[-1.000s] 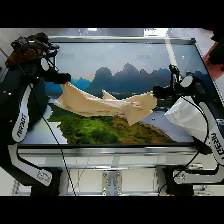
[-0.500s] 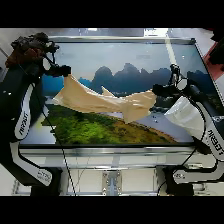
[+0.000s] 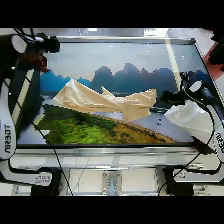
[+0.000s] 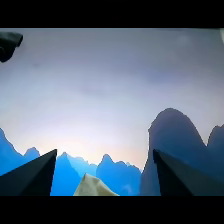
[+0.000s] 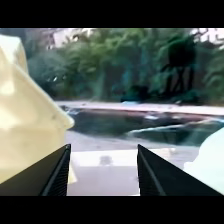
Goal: Fold the shirts.
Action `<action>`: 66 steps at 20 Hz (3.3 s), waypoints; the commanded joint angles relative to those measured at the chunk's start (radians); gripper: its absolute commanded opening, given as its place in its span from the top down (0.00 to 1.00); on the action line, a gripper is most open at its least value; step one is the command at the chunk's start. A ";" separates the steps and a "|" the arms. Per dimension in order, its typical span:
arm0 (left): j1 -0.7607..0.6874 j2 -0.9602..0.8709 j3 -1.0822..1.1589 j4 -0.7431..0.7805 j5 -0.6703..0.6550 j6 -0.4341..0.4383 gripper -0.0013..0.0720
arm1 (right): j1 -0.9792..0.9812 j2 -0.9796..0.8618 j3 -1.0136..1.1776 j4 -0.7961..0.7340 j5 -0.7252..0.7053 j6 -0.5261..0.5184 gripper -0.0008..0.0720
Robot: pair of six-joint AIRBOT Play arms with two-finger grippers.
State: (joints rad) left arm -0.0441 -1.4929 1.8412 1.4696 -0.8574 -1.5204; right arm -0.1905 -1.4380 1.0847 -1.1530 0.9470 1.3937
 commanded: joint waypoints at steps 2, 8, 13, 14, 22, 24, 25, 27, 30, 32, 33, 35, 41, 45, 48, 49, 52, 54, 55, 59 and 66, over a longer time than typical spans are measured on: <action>0.001 0.097 0.008 -0.029 -0.028 0.021 0.03 | -0.013 -0.051 -0.115 0.451 -0.115 -0.323 0.31; 0.000 0.099 0.008 -0.037 -0.136 0.021 0.03 | 0.026 -0.123 -0.121 0.630 -0.150 -0.422 0.33; 0.001 0.099 0.008 0.028 -0.194 0.026 0.03 | 0.045 -0.116 -0.117 0.797 -0.170 -0.534 0.96; 0.002 0.099 0.008 0.074 -0.222 0.024 0.03 | 0.036 -0.107 -0.110 0.806 -0.138 -0.538 0.96; 0.204 0.133 -0.373 0.003 -0.250 -0.142 0.03 | -0.093 0.113 -0.098 0.674 0.018 -0.458 0.96; 0.238 0.130 -0.565 -0.185 -0.108 -0.192 0.05 | -0.094 0.159 -0.098 0.626 0.016 -0.417 0.96; 0.248 0.124 -0.653 -0.307 -0.031 -0.192 0.18 | -0.093 0.173 -0.098 0.623 0.018 -0.413 0.96; 0.250 0.089 -0.765 -0.481 0.055 -0.181 0.26 | -0.092 0.188 -0.098 0.623 0.018 -0.388 0.96; 0.249 0.008 -0.798 -0.678 -0.029 -0.067 0.26 | -0.092 0.192 -0.098 0.629 0.019 -0.366 0.96; 0.248 -0.039 -0.798 -0.763 -0.050 -0.047 0.26 | -0.092 0.192 -0.099 0.639 0.016 -0.365 0.96; 0.246 -0.054 -0.798 -0.787 -0.030 -0.046 0.26 | -0.091 0.192 -0.098 0.646 0.016 -0.365 0.96; 0.238 -0.076 -0.798 -0.800 0.009 -0.047 0.26 | -0.091 0.192 -0.098 0.663 0.015 -0.365 0.96; 0.206 -0.127 -0.798 -0.823 0.037 -0.051 0.26 | -0.090 0.192 -0.099 0.681 0.005 -0.365 0.96; 0.198 -0.142 -0.798 -0.848 0.083 -0.063 0.26 | -0.090 0.192 -0.099 0.693 0.001 -0.365 0.96; 0.193 -0.142 -0.798 -0.853 0.111 -0.065 0.88 | -0.090 0.192 -0.098 0.694 -0.012 -0.365 0.96; 0.192 -0.142 -0.798 -0.877 0.119 -0.058 0.97 | -0.090 0.192 -0.098 0.696 -0.014 -0.365 0.96; 0.195 -0.141 -0.786 -1.066 0.121 0.038 0.97 | -0.090 0.192 -0.098 0.705 -0.013 -0.365 0.96; 0.210 -0.130 -0.735 -1.299 0.050 0.195 0.97 | -0.095 0.207 -0.098 0.743 -0.011 -0.365 0.96; 0.225 -0.117 -0.701 -1.415 -0.004 0.283 0.97 | -0.100 0.225 -0.091 0.750 -0.010 -0.364 0.96; 0.328 0.017 -0.511 -1.601 -0.205 0.438 0.97 | -0.171 0.389 0.016 0.690 0.053 -0.259 0.96; 0.456 0.505 -0.261 -1.249 -0.254 0.472 0.97 | -0.386 0.865 0.345 0.629 0.178 -0.133 0.96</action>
State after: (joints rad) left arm 0.3779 -1.1698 1.4910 0.0238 -1.0969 -1.0683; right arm -0.4980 -0.7502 1.3022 -0.4812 1.0748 1.1904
